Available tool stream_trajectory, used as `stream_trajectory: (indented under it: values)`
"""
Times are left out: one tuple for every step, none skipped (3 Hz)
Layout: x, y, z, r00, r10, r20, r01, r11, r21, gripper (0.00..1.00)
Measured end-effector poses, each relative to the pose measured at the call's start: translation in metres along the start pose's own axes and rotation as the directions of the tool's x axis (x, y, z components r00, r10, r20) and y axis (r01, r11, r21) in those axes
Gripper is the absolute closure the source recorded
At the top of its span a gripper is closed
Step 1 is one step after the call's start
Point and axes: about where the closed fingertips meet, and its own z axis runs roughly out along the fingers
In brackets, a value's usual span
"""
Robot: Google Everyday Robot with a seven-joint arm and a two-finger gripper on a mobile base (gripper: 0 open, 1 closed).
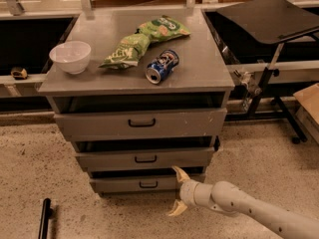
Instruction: Close middle drawer
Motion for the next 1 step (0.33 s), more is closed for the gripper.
stream_trajectory:
  values:
    - [-0.0067, 0.0082, -0.0007, 1.000, -0.008, 0.004, 0.008, 0.9998, -0.018, 0.00]
